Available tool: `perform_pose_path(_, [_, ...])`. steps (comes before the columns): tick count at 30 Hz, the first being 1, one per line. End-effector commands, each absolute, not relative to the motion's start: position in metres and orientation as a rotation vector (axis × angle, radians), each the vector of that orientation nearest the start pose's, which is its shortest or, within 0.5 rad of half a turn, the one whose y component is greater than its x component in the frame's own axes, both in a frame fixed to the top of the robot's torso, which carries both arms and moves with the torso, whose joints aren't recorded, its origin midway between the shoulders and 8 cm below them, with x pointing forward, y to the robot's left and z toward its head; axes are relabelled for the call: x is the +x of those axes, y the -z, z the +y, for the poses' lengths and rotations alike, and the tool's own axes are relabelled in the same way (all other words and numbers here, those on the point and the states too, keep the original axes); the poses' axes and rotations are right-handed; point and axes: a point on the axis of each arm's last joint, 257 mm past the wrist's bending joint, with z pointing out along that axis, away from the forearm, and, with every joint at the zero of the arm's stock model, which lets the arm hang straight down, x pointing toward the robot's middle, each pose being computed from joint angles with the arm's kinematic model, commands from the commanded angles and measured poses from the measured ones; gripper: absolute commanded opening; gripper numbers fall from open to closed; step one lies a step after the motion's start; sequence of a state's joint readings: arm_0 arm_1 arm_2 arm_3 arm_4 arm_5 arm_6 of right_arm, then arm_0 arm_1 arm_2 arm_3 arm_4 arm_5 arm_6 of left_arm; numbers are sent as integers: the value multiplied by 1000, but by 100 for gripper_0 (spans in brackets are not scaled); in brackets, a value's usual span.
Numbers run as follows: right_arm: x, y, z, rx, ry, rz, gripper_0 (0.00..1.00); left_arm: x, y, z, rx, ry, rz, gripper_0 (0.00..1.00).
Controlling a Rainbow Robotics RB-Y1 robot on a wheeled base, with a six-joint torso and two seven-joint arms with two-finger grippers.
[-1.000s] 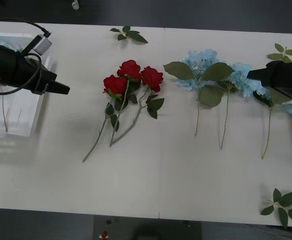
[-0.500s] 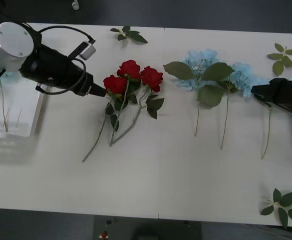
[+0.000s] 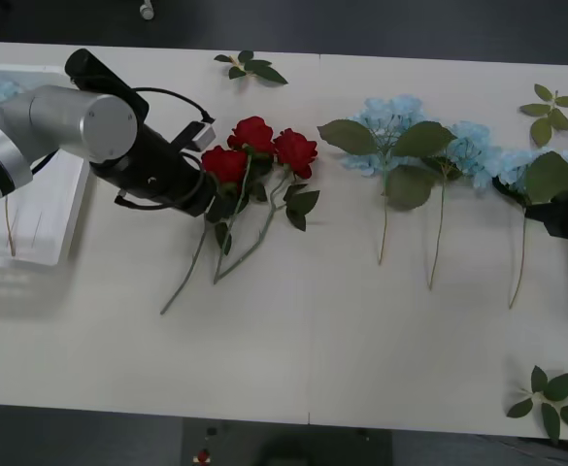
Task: Put the red flowers into the right box and the blue flowers into the left box
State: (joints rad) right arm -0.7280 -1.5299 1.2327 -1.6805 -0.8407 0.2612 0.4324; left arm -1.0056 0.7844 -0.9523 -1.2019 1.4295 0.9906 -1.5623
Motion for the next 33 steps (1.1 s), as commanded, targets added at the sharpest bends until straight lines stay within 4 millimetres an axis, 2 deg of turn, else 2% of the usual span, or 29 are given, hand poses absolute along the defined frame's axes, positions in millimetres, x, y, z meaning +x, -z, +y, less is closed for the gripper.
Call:
perform_pose_path(1, [498,228,-443,164,-111,2309,75,560,235,128,613,361,2564,100])
perform_pose_path(8, [494,251,-473,222,15,2366,75,566,252,135,543,246,2589,100])
perform_pose_path(13, [490,267,-482,258,76,2411,75,568,255,128,518,197,2589,100])
perform_pose_path(16, [488,276,-477,296,75,2443,75,569,259,125,508,154,2591,100])
perform_pose_path(21, [492,280,-467,344,106,2492,75,573,263,124,489,82,2579,100])
perform_pose_path(24, [493,281,-448,400,76,2533,75,578,263,124,458,47,2570,100])
perform_pose_path(30, [509,273,-421,440,73,2563,75,587,256,129,439,23,2558,100])
perform_pose_path(33, [513,271,-423,442,105,2566,75,591,250,135,428,-1,2560,100])
